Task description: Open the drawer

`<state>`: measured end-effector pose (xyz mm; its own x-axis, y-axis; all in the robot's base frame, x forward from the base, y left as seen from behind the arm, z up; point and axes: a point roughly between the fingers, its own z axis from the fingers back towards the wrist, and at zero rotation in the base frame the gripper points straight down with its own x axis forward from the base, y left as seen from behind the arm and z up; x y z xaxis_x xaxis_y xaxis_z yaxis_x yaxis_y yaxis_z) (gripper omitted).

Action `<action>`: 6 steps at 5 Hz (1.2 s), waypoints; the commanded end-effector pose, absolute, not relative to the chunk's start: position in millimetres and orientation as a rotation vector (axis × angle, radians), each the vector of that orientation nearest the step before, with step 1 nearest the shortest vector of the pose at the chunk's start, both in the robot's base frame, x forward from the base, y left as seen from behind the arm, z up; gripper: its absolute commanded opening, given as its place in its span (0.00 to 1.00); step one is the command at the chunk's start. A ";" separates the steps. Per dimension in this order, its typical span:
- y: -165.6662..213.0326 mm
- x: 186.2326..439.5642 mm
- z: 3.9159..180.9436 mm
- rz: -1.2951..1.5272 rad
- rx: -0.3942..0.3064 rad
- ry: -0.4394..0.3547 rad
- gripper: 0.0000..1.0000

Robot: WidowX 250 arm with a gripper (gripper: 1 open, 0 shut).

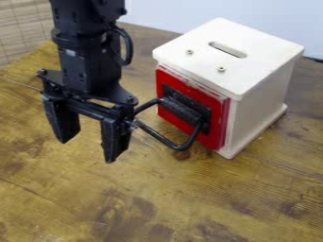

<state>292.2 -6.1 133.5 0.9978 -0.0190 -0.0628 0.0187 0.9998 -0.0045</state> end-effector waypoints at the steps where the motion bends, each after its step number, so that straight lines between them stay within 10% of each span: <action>1: -6.6 292.6 129.7 -0.010 -0.004 0.071 1.00; 6: -11.1 346.8 108.6 0.444 -0.054 -0.082 1.00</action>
<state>336.7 -12.3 88.6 0.9052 0.4250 0.0051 -0.4246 0.9046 -0.0385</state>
